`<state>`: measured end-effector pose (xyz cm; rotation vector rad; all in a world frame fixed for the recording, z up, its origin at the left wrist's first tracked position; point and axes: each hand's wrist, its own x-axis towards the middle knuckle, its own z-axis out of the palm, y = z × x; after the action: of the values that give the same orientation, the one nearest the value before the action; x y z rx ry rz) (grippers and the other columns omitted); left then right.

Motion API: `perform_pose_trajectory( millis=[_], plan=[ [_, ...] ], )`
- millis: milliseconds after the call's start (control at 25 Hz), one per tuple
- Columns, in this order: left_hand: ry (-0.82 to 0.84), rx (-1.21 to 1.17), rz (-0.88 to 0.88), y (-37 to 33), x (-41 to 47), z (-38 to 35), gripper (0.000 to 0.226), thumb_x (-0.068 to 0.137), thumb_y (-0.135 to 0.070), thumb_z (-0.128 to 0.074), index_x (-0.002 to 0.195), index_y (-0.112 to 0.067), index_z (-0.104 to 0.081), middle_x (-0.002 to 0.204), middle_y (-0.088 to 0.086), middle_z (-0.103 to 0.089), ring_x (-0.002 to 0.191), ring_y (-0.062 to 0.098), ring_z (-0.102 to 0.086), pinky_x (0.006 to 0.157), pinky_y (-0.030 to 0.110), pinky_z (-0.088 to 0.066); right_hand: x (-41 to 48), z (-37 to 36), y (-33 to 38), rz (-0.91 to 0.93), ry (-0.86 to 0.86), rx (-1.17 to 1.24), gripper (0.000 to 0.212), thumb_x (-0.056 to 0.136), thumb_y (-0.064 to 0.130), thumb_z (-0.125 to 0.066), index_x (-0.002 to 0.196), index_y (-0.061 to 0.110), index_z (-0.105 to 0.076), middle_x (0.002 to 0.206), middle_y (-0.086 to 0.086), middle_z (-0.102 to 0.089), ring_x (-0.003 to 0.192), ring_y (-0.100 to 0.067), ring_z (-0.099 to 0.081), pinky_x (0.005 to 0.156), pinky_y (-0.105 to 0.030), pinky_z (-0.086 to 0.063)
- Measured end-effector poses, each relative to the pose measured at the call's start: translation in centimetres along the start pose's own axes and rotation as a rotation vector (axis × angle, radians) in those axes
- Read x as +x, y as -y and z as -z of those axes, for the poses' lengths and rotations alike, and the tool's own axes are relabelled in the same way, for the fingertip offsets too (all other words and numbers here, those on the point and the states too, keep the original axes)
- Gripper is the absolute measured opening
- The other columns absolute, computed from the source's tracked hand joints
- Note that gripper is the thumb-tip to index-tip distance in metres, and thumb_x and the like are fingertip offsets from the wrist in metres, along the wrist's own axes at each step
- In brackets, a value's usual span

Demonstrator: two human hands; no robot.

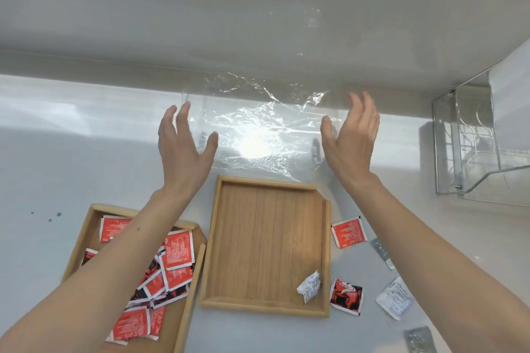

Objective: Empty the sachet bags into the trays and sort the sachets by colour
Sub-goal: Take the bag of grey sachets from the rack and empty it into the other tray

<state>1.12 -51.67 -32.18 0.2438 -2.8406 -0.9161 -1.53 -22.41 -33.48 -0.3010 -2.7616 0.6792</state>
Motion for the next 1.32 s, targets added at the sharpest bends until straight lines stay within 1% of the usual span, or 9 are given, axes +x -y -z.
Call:
perform_pose_trajectory(
  millis=[120,280,400,480,640,840,1000,1120,1320],
  plan=[
    [0.074,0.272,-0.342,-2.7,2.8,-1.7,0.065,0.096,-0.048,-0.048,0.152,-0.02,-0.031,0.16,0.02,-0.02,0.149,0.036,-0.015,0.117,0.052,-0.014,1.2,-0.7,1.8,0.246,0.072,-0.189,0.066,0.094,0.048,-0.045,0.151,0.014,-0.035,0.16,-0.021,-0.025,0.149,-0.039,-0.019,0.12,-0.053,-0.013],
    [0.188,0.46,-0.5,-3.9,5.5,-5.8,0.061,0.099,-0.056,-0.035,0.154,-0.03,-0.028,0.162,0.016,-0.019,0.15,0.034,-0.016,0.119,0.053,-0.014,2.7,-2.8,2.8,0.372,0.285,-0.306,0.072,0.095,0.06,-0.034,0.157,0.028,-0.018,0.164,-0.019,-0.009,0.152,-0.038,-0.006,0.121,-0.057,-0.008],
    [0.387,0.489,-0.442,-3.2,7.6,-7.3,0.067,0.096,-0.066,-0.022,0.155,-0.039,-0.006,0.165,0.011,0.003,0.151,0.034,0.004,0.119,0.056,0.001,3.4,-4.1,1.9,0.36,0.411,-0.374,0.072,0.095,0.066,-0.026,0.157,0.037,-0.004,0.165,-0.017,0.002,0.152,-0.039,0.002,0.121,-0.057,-0.002],
    [0.468,0.523,-0.439,-2.6,8.2,-7.7,0.073,0.091,-0.075,-0.016,0.153,-0.043,0.004,0.164,0.008,0.013,0.15,0.034,0.014,0.118,0.059,0.005,3.5,-4.7,1.2,0.347,0.46,-0.401,0.072,0.093,0.069,-0.023,0.156,0.041,-0.001,0.165,-0.017,0.005,0.151,-0.039,0.004,0.121,-0.057,-0.001],
    [0.545,0.512,-0.413,-0.9,8.1,-8.1,0.079,0.085,-0.084,-0.017,0.149,-0.05,0.013,0.164,0.006,0.016,0.149,0.034,0.019,0.117,0.06,0.007,3.2,-5.4,-1.1,0.277,0.53,-0.382,0.069,0.094,0.07,-0.018,0.155,0.043,0.0,0.165,-0.015,0.004,0.152,-0.031,0.008,0.122,-0.052,-0.001],
    [0.522,0.526,-0.428,-0.5,8.5,-8.3,0.082,0.082,-0.087,-0.017,0.15,-0.05,0.012,0.165,0.005,0.011,0.15,0.032,0.017,0.118,0.06,0.005,3.2,-5.8,-2.1,0.257,0.512,-0.348,0.064,0.096,0.068,-0.018,0.154,0.045,-0.006,0.166,-0.01,0.0,0.153,-0.027,0.006,0.123,-0.048,-0.003],
    [0.58,0.523,-0.418,-1.3,8.5,-7.4,0.081,0.083,-0.085,-0.016,0.15,-0.05,0.012,0.164,0.006,0.015,0.149,0.033,0.019,0.118,0.06,0.008,3.5,-4.9,-1.6,0.251,0.574,-0.311,0.063,0.097,0.063,-0.019,0.155,0.041,-0.006,0.166,-0.012,0.002,0.153,-0.027,0.009,0.123,-0.048,-0.001],
    [0.609,0.495,-0.412,-2.2,8.4,-6.2,0.077,0.086,-0.08,-0.017,0.152,-0.046,0.007,0.165,0.01,0.009,0.151,0.031,0.011,0.12,0.055,0.006,3.4,-3.5,-0.6,0.214,0.58,-0.205,0.061,0.1,0.052,-0.028,0.156,0.035,-0.011,0.165,-0.014,-0.005,0.153,-0.03,0.0,0.124,-0.045,-0.006],
    [0.491,0.367,-0.462,-3.8,4.4,-4.0,0.07,0.096,-0.065,-0.026,0.156,-0.03,-0.016,0.164,0.013,-0.01,0.152,0.028,-0.007,0.121,0.049,-0.009,0.2,-0.5,0.6,0.317,0.436,-0.193,0.062,0.1,0.047,-0.035,0.155,0.022,-0.025,0.159,-0.024,-0.023,0.148,-0.039,-0.02,0.12,-0.05,-0.02]
  ],
)
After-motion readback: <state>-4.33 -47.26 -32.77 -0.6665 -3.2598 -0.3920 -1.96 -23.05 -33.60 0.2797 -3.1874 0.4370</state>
